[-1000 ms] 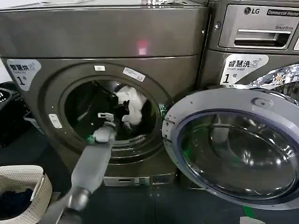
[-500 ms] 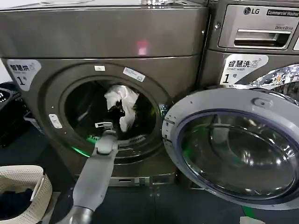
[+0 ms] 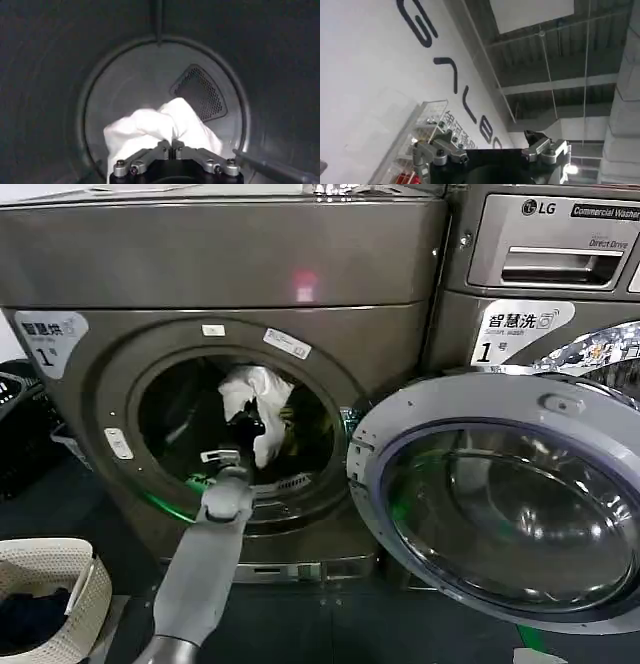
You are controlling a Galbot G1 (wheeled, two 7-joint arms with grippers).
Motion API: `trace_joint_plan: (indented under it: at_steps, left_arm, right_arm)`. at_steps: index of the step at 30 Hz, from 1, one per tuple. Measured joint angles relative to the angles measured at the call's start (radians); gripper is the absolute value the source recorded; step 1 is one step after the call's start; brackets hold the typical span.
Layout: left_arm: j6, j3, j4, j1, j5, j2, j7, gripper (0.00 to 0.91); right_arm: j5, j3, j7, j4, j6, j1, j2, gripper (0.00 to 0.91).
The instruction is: Grasp the clothes from the dryer.
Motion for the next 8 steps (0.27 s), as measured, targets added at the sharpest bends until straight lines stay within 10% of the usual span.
trace_joint_plan:
  at_steps: [8]
  left_arm:
    - [-0.002,0.011,-0.009,0.008,0.007,-0.001,0.002,0.0]
  right_arm:
    - [0.0,0.002,-0.006,0.003,-0.003,-0.002,0.0,0.907]
